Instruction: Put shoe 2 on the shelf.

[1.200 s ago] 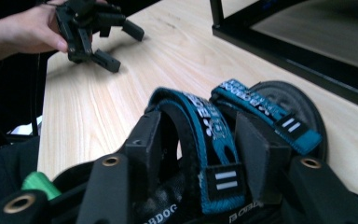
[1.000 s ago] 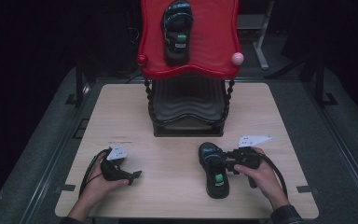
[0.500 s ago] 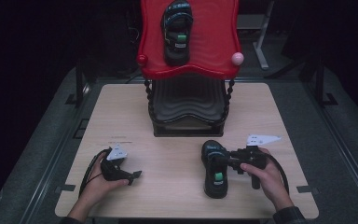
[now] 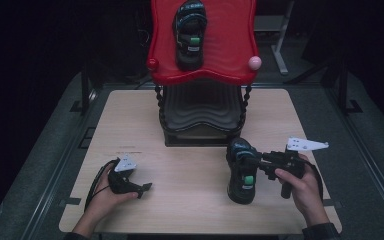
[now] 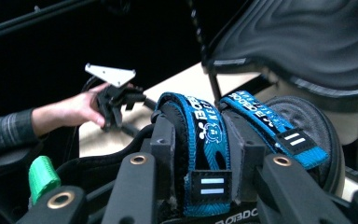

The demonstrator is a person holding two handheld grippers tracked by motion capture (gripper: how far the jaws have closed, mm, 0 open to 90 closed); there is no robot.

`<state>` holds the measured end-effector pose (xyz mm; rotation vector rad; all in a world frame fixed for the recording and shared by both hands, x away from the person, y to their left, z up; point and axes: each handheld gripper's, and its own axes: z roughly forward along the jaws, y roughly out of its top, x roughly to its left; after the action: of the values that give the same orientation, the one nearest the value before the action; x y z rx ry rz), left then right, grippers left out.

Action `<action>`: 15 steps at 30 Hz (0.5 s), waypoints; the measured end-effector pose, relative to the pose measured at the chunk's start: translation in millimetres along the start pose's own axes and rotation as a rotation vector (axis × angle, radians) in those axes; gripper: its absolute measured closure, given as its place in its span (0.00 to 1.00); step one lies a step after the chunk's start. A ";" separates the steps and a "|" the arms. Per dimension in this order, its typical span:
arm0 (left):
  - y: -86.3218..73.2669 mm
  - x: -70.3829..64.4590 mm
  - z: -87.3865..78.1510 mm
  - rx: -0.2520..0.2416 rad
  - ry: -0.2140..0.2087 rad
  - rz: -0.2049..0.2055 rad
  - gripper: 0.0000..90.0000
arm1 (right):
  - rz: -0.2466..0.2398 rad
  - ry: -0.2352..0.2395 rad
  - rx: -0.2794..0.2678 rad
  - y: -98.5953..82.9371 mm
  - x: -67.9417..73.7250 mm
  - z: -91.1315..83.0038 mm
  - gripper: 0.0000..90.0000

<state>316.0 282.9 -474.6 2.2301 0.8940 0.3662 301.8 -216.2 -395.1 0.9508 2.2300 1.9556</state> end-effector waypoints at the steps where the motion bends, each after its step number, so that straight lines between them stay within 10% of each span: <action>1: 0.0 0.0 0.0 0.000 -0.001 0.000 0.00 | -0.003 -0.006 -0.008 2.4 -0.2 -2.8 0.74; 15: 0.1 0.0 0.0 0.000 0.000 0.000 0.00 | -0.046 -0.064 -0.106 40.9 -1.0 -34.2 0.75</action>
<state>316.1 282.8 -474.5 2.2300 0.8944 0.3664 306.0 -246.1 -351.2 0.9276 2.0731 1.9720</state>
